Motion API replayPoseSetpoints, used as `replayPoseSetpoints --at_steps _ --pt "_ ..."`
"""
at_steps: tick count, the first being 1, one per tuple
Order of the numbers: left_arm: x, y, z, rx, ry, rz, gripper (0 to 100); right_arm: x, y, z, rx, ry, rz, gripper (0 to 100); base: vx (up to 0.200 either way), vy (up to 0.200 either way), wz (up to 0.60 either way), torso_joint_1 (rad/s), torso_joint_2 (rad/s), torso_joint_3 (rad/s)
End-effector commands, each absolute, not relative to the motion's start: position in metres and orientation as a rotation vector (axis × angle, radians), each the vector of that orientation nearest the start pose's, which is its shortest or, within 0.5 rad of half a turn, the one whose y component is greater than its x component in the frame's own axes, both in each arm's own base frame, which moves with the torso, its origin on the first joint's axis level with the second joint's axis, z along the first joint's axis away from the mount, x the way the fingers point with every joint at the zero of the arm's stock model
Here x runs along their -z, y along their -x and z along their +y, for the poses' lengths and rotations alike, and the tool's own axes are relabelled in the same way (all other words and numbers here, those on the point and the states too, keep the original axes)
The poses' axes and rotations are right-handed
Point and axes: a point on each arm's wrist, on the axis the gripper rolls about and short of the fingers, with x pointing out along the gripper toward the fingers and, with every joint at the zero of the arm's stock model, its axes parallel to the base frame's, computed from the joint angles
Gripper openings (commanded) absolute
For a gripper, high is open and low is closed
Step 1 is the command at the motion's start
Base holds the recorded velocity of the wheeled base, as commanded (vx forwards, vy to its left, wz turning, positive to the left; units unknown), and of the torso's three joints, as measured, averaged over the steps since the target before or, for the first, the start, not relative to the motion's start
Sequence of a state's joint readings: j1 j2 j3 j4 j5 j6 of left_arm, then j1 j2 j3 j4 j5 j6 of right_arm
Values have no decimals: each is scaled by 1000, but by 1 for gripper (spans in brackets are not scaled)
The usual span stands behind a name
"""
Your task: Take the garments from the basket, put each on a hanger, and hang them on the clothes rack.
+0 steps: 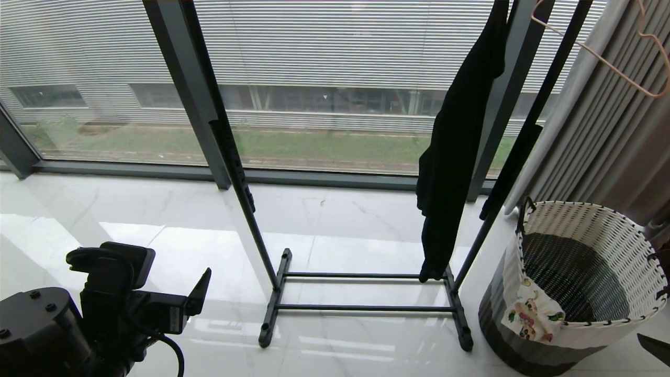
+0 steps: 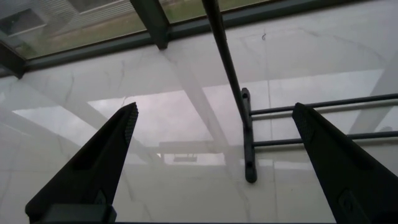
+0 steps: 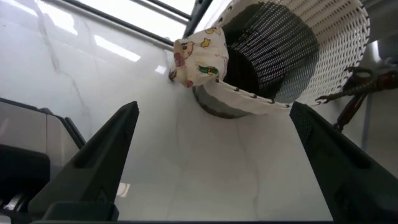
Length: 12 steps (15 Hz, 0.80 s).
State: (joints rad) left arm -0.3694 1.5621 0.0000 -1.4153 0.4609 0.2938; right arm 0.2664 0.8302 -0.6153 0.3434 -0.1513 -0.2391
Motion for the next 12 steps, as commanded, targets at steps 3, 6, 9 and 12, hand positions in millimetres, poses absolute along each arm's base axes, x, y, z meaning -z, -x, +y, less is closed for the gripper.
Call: replayPoseSetpoints --at_steps 3,6,9,12 --pt "-111 -165 -54 -69 -351 146 100 -195 -63 14 -185 356 541 100 67 -200 0 6 10 2" --pt "-111 -165 -53 -72 -351 146 100 -191 -65 16 -293 423 549 100 200 -67 0 -4 4 9" --pt "-111 -165 -53 -75 -351 147 100 -172 -77 22 -468 576 614 100 67 0 0 -1 1 1" --pt "-112 -165 -53 -72 -348 143 100 -144 -109 43 -586 653 640 100 0 0 0 0 0 0"
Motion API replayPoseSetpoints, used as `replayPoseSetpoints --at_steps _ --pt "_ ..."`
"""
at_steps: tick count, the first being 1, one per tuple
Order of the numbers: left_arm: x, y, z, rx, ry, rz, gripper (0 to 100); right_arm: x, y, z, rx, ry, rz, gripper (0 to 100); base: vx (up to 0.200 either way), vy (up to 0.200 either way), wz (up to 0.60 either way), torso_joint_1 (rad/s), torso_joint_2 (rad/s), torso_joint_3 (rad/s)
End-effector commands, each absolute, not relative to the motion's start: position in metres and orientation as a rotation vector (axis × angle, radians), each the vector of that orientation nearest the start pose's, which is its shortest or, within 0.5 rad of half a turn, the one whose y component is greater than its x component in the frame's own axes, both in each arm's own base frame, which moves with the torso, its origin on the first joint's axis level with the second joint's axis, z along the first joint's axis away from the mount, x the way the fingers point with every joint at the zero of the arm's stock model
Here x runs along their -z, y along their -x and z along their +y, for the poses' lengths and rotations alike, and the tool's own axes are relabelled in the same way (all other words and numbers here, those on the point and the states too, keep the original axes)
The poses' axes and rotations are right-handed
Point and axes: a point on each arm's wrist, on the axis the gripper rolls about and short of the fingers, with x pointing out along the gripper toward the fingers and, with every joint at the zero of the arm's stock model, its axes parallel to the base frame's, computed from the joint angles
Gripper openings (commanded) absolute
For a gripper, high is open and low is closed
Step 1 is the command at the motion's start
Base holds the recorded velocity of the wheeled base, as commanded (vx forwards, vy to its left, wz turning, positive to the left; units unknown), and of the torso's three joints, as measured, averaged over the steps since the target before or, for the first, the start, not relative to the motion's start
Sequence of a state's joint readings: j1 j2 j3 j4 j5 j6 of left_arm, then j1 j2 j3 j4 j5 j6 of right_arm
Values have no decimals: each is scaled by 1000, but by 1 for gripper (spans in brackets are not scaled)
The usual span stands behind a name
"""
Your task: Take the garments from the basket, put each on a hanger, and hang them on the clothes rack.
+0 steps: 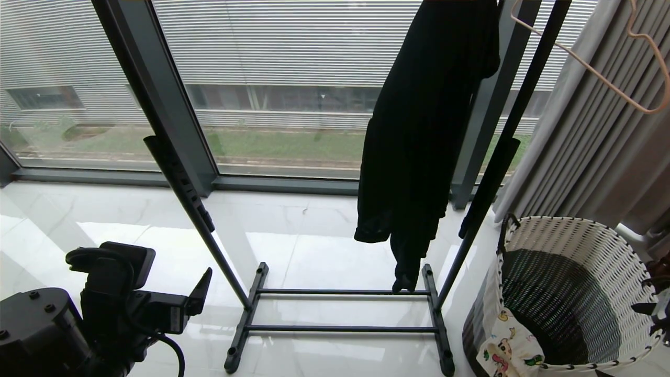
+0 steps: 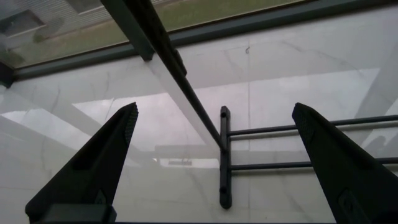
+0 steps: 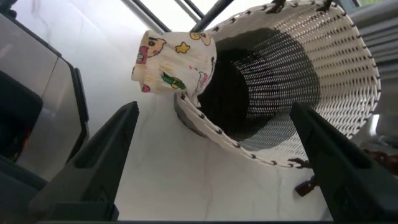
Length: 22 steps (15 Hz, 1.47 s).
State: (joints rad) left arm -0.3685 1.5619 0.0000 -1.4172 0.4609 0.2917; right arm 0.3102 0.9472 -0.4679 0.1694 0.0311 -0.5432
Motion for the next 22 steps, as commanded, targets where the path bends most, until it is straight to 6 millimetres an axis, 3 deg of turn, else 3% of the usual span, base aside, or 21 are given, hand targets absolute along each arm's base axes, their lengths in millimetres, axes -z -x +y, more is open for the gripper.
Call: replayPoseSetpoints --at_steps 1,8,14,22 --pt "-112 -165 -54 -69 -348 143 100 -138 -116 50 -613 672 661 100 0 0 0 0 0 0" --pt "-112 -165 -52 -134 -282 142 100 -83 -183 88 -574 767 783 100 0 0 0 0 0 0" --pt "-112 -165 -52 -136 -277 142 100 -50 -214 101 -475 809 777 100 0 0 0 0 0 0" --pt "-112 -165 -52 -134 -279 146 100 -47 -219 109 -453 826 745 100 0 0 0 0 0 0"
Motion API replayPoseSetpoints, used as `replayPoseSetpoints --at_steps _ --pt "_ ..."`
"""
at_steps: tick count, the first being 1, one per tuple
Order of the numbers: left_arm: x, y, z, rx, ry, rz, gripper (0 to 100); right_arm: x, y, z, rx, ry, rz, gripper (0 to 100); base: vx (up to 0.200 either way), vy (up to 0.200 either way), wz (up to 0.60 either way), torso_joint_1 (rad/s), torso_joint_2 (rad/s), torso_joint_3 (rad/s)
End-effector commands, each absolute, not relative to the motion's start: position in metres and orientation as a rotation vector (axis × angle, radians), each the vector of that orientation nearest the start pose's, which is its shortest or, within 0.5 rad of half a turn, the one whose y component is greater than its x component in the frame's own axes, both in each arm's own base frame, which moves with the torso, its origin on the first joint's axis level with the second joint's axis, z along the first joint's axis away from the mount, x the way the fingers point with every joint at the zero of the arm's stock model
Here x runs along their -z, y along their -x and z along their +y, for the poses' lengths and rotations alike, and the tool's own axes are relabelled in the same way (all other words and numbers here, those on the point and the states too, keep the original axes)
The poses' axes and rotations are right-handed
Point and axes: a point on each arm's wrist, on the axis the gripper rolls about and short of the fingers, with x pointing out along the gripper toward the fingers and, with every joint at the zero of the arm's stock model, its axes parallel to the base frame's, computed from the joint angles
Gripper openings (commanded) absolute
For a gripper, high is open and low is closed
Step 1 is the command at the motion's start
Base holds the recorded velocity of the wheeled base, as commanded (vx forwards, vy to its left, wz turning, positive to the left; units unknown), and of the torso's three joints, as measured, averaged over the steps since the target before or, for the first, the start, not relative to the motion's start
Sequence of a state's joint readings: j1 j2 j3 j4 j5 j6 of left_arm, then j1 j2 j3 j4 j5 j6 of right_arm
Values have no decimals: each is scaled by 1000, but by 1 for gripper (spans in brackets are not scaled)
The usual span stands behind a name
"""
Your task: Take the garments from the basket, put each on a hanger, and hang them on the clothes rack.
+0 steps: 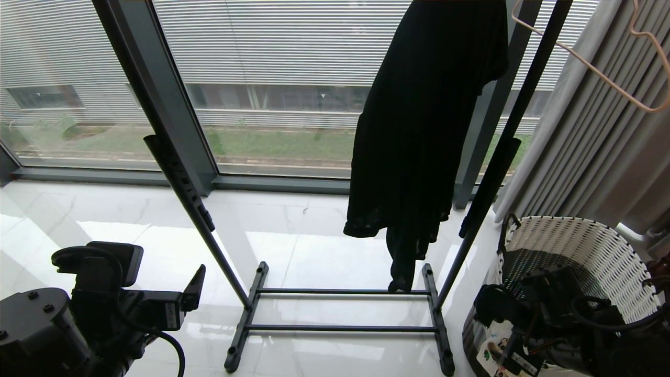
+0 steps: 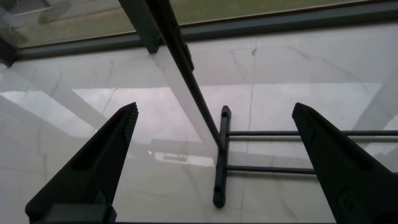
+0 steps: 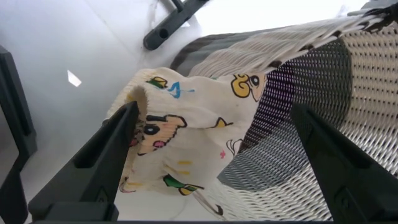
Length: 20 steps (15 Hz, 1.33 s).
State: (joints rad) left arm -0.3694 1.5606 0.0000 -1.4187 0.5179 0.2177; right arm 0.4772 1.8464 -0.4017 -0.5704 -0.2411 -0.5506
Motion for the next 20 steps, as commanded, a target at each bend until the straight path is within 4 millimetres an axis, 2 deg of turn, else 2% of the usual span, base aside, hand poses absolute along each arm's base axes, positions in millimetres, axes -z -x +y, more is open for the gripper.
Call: replayPoseSetpoints --at_steps 1,4,9,10,15,19,20 --pt "-112 -165 -52 -134 -278 145 100 -44 -220 109 -452 829 756 100 0 0 0 0 0 0" --pt "-113 -165 -52 -141 -277 141 100 -43 -224 100 -390 831 779 100 0 0 0 0 0 0" --pt "-112 -165 -52 -140 -279 143 100 -38 -231 103 -349 804 729 100 0 0 0 0 0 0" --pt "-112 -165 -52 -140 -279 143 100 -37 -231 103 -345 802 721 0 0 0 0 0 0 0" --pt "-112 -165 -52 -142 -279 143 100 -36 -226 102 -345 809 727 0 0 0 0 0 0 0" --pt "-112 -165 -52 -139 -282 143 100 -66 -223 100 -315 776 616 0 0 0 0 0 0 0" --pt "-113 -164 -53 -130 -279 140 100 -85 -219 104 -324 771 570 0 0 0 0 0 0 0"
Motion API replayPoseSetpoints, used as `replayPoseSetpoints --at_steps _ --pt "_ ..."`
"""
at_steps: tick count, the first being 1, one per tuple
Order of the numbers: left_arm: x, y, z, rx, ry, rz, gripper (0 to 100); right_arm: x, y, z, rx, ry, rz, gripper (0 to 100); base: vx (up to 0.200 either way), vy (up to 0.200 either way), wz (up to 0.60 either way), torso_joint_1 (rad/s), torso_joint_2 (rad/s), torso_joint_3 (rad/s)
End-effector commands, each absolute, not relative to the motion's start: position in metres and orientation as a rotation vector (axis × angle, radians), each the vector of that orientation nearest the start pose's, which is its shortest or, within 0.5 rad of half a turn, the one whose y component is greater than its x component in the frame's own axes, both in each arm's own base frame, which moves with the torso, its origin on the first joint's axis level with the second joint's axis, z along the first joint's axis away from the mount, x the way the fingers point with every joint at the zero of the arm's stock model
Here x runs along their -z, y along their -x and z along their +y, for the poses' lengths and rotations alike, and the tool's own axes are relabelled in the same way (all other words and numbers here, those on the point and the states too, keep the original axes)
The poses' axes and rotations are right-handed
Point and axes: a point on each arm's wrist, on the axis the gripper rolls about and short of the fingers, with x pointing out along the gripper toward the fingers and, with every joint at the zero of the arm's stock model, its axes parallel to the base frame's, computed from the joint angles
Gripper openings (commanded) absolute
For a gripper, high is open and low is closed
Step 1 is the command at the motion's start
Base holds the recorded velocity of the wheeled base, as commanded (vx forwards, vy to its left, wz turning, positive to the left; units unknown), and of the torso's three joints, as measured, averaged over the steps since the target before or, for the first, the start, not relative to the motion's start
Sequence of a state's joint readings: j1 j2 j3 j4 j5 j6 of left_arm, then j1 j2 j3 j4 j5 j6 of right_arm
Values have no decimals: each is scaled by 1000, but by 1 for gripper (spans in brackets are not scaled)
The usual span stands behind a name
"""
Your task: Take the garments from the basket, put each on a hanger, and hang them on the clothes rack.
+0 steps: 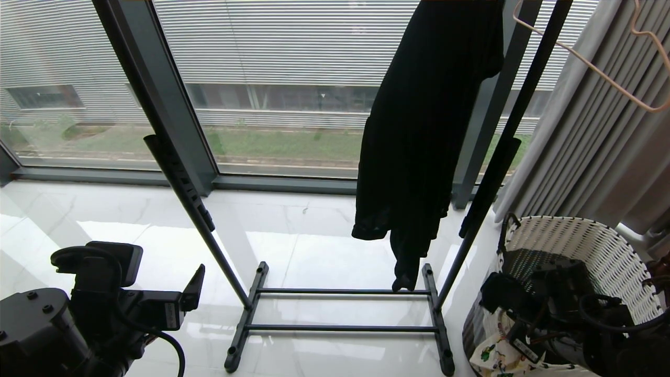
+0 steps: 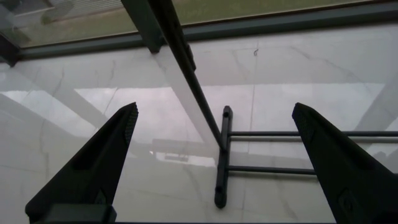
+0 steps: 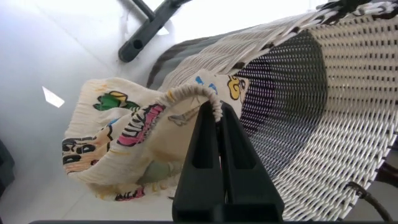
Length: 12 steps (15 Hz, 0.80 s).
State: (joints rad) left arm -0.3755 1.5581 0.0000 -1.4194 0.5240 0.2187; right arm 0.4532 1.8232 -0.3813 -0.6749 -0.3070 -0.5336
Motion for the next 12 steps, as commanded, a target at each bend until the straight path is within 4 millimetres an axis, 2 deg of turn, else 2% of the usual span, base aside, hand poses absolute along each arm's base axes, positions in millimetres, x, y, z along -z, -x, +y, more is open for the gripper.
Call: replayPoseSetpoints --at_steps 1,3,5,8,10,12 --pt "-114 -163 -58 -101 -270 126 100 -108 -217 111 -348 772 544 0 0 0 0 0 0 0" --pt "-118 -158 -74 2 -245 84 100 -161 -215 128 -402 752 505 0 0 0 0 0 0 0" --pt "-132 -158 -107 143 -183 8 100 -204 -206 144 -437 665 480 0 0 0 0 0 0 0" --pt "-159 -166 -158 295 -144 -27 100 -245 -185 149 -477 590 434 0 0 0 0 0 0 0" --pt "-180 -157 -195 424 -127 -1 100 -262 -176 148 -490 564 391 0 0 0 0 0 0 0" --pt "-194 -145 -223 527 -94 66 100 -272 -172 144 -483 547 358 0 0 0 0 0 0 0"
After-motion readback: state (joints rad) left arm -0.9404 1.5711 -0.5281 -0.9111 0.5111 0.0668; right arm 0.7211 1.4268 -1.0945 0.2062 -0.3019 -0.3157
